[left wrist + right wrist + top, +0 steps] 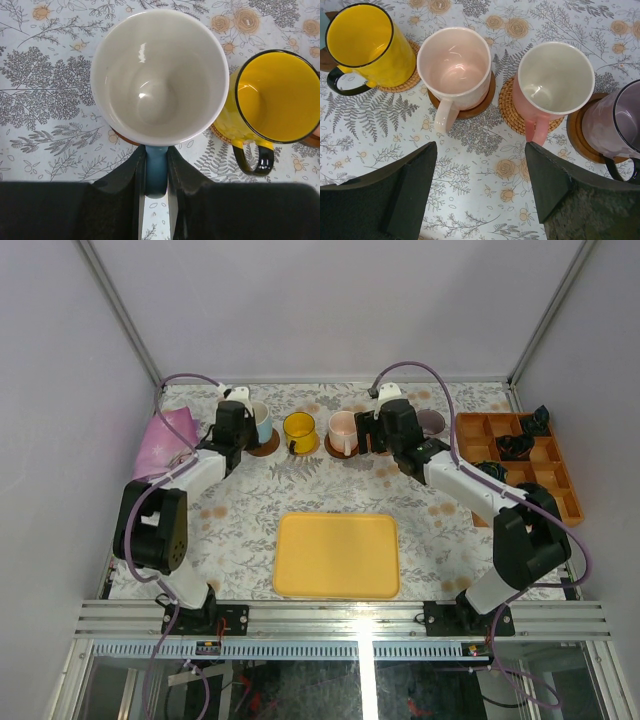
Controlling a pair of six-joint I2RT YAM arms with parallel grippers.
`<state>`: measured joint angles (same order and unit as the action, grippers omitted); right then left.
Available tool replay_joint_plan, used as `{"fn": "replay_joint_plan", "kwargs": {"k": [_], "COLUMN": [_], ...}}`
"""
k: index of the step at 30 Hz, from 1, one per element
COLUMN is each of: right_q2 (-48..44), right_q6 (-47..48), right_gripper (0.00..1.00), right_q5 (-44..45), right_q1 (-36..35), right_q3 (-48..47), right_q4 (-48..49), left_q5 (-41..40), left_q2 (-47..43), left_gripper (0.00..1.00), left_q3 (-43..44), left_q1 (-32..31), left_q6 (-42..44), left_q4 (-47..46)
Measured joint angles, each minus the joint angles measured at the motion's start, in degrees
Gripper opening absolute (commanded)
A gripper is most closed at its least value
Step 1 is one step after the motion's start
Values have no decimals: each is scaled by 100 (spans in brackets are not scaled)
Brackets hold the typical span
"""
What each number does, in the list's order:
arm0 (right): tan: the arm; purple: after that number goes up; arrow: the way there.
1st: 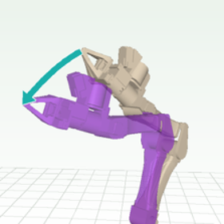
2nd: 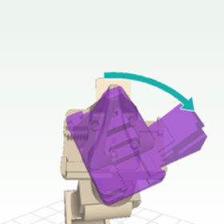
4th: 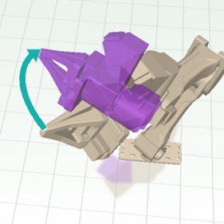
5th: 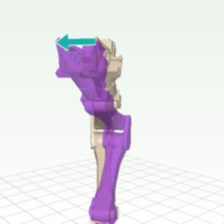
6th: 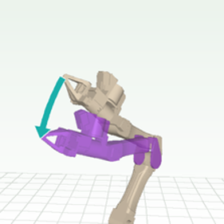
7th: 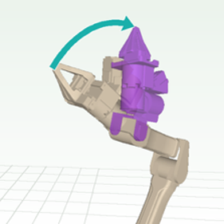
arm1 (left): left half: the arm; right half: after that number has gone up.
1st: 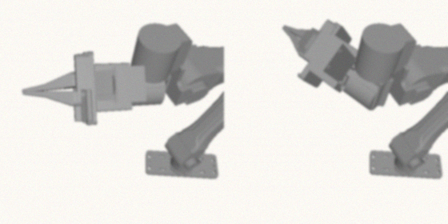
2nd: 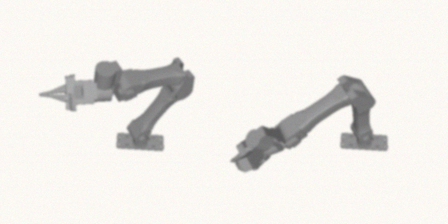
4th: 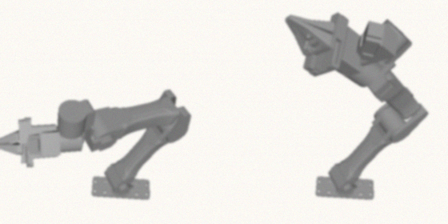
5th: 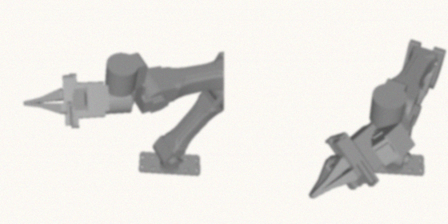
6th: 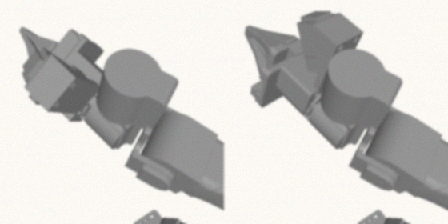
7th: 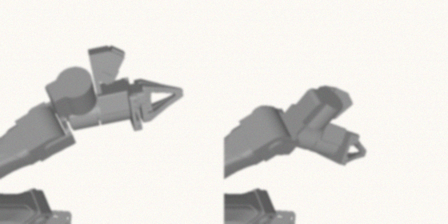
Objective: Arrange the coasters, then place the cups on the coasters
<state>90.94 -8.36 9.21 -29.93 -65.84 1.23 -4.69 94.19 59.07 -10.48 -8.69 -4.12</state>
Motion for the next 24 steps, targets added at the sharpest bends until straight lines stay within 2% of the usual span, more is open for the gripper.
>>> {"fn": "replay_joint_plan", "kwargs": {"k": [11, 24], "right_q2": [105, 129], "right_q6": [-26, -111], "right_gripper": [79, 79], "right_q5": [81, 81], "right_q1": [0, 0], "right_q3": [-87, -90], "right_q4": [37, 44], "left_q5": [116, 127], "left_q2": [490, 507], "left_gripper": [18, 19], "left_q3": [313, 376], "left_q1": [133, 160], "left_q6": [35, 177], "left_q4": [-22, -13]}}
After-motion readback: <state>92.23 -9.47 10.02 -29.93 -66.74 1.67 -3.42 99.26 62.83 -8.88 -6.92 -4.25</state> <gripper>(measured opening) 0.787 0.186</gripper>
